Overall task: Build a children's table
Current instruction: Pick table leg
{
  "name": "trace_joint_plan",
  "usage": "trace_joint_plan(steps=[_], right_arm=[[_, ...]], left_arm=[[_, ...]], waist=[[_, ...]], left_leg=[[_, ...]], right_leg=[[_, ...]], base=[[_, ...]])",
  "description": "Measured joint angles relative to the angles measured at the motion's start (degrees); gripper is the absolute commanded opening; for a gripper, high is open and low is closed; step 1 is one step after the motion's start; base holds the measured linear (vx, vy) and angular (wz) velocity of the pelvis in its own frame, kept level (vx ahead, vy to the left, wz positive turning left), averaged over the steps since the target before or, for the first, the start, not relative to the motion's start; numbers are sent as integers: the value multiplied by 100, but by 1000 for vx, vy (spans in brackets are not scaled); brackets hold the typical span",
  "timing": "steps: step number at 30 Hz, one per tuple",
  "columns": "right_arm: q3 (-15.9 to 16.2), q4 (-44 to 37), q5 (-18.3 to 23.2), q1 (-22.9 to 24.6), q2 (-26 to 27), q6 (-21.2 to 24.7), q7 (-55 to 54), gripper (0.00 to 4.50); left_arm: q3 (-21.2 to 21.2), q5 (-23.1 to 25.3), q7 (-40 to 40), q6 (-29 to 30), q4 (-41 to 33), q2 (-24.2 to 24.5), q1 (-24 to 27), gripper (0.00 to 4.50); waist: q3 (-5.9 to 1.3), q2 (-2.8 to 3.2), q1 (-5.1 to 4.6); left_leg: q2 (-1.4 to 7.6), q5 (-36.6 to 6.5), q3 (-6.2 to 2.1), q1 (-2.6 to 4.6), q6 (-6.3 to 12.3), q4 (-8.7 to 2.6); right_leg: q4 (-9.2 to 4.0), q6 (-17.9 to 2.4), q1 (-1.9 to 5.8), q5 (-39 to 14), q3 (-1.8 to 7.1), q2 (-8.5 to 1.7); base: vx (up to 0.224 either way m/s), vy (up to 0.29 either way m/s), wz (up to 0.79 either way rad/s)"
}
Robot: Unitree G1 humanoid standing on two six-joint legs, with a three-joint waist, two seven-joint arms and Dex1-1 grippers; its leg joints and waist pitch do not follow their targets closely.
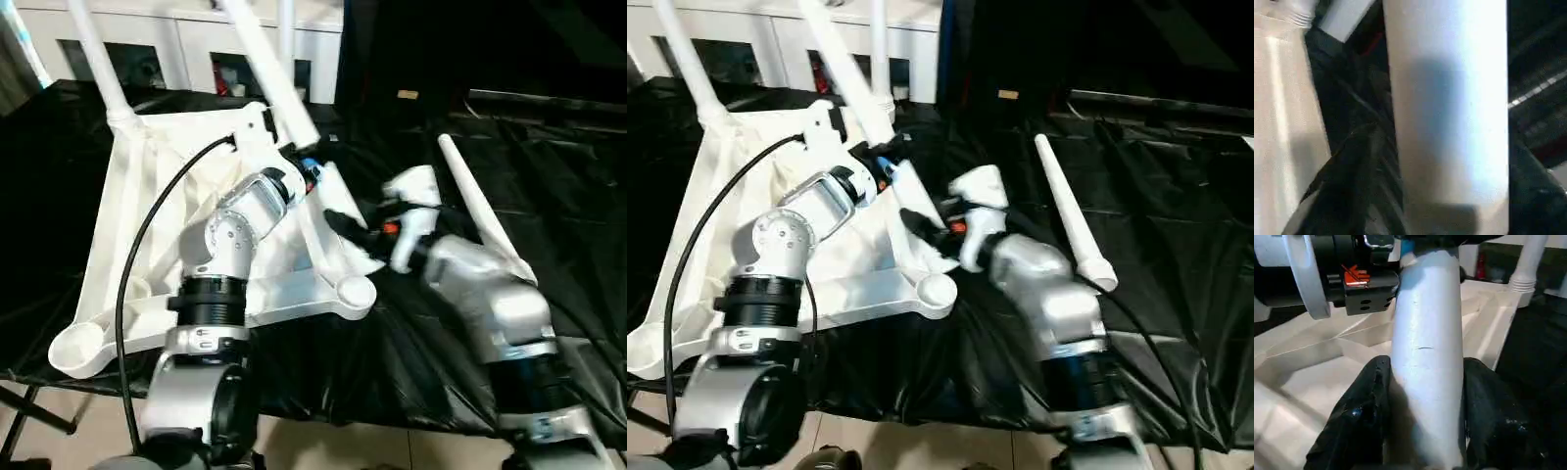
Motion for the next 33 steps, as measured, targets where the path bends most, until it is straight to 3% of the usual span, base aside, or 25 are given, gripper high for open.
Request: trace_joint_plan(steps=[4,6,7,8,10,13,15,20,28,33], right_arm=[[88,-11,-134,-1,123,-45,-197,186],[105,-48,-171,-7,138,-113,-252,186],[104,-65,-173,-21,138,-120,-257,186],[102,-72,-176,-37,137,-122,-258,221],[-13,-73,-21,-77,139,-88,-163,256],[-216,-112,354,-196,-7,144,196,266],[-330,-111,705,-263,-357,388,740,290],[-450,-141,1285,-401,-1000,755,1841,322],[-492,113,1723,-594,-1437,1207,2873,379],[-423,375,1777,-757,-1461,1282,3041,384]], left_arm=[[6,1,88,-43,-83,-11,1,314],[-12,12,44,-113,-133,-7,3,267],[-26,28,-3,-147,-158,-4,4,267],[-42,44,-55,-165,-189,-1,5,275],[-248,64,-382,-248,-231,128,32,246],[-574,155,-986,-293,-258,384,57,221],[-861,155,-1585,-290,-284,619,65,220],[-1046,90,-2468,-253,-271,966,72,191],[-1147,-514,-3953,121,-358,1337,72,186],[-1306,-696,-4374,187,-509,1285,72,186]], waist=[[0,0,3],[0,0,8],[0,0,7],[0,0,6],[0,0,4],[0,-1,1],[0,-1,29],[1,-2,6],[0,-2,2],[0,-4,15]], left_leg=[[-3,-7,0,-15,12,1],[-4,-9,0,-17,15,0],[-4,-9,0,-17,15,1],[-4,-9,0,-16,15,0],[-4,-9,0,-16,15,1],[-3,-9,0,-14,15,1],[-9,-9,2,-15,15,3],[-9,-8,2,-12,16,13],[-7,-8,2,-1,17,21],[-8,-2,4,-1,26,29]], right_leg=[[-17,2,-2,3,1,-1],[-21,2,-2,3,0,-1],[-22,2,-2,3,0,-1],[-22,2,-1,3,0,-1],[-21,3,-2,3,1,-1],[-21,13,-1,10,2,0],[-21,15,2,11,4,-6],[-15,19,4,18,7,-6],[6,14,4,21,8,-6],[8,5,9,26,8,-10]], base=[[0,0,0],[0,0,0],[0,0,0],[0,0,0],[0,0,0],[0,0,0],[0,0,0],[0,0,0],[0,0,0],[0,0,0]])
